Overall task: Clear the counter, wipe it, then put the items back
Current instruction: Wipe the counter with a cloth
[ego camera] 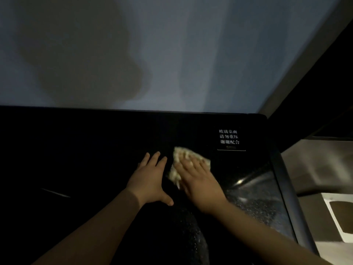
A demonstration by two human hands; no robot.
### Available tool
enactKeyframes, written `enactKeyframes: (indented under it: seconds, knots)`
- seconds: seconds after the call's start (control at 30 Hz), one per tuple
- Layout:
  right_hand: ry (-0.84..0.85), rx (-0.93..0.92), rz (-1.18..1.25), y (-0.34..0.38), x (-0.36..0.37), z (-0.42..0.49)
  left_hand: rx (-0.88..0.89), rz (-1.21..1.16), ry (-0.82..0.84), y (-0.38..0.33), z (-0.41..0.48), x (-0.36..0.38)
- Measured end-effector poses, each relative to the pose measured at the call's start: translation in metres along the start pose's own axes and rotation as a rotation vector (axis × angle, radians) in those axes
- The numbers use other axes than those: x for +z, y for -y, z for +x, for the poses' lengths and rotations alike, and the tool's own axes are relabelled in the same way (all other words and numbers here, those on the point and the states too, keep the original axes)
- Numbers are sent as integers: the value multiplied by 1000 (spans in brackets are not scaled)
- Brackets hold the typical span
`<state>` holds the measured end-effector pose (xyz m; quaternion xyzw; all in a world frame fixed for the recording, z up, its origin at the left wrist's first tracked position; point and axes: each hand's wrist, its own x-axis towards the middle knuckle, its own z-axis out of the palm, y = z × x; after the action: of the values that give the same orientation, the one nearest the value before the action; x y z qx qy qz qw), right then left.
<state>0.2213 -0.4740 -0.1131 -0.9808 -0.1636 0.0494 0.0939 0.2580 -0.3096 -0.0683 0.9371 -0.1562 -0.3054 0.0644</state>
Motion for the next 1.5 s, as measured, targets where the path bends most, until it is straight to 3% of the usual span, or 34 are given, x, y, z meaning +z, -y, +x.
enactKeyframes:
  seconds: [0.1, 0.23, 0.3, 0.4, 0.47, 0.53, 0.67, 0.87, 1.17, 1.4, 1.5]
  knots:
    - [16, 110, -42, -53, -6, -45, 12, -13, 16, -3, -5, 1]
    - [-66, 655, 80, -112, -24, -82, 154, 74, 35, -38, -16, 16]
    - [-94, 750, 123, -89, -19, -83, 240, 84, 43, -66, -18, 28]
    - [-51, 425, 77, -44, 1, -89, 289, 102, 32, -97, -19, 39]
    - [37, 314, 8, -49, -2, -101, 263, 115, 21, -100, -18, 42]
    - [-23, 371, 52, -86, -14, -114, 206, 119, 8, -91, -19, 42]
    - [-102, 781, 239, -122, -20, -131, 111, 69, 23, -78, -19, 35]
    - [-60, 461, 62, -104, -15, -118, 108, 90, 38, -83, -12, 29]
    - [-61, 638, 96, -186, -40, 3, 94, 61, 41, -82, -8, 30]
    - [-132, 456, 114, -127, -12, -129, 112, 55, 12, -79, -15, 32]
    - [-107, 448, 88, -137, -16, -130, 116, 113, 7, -79, -18, 33]
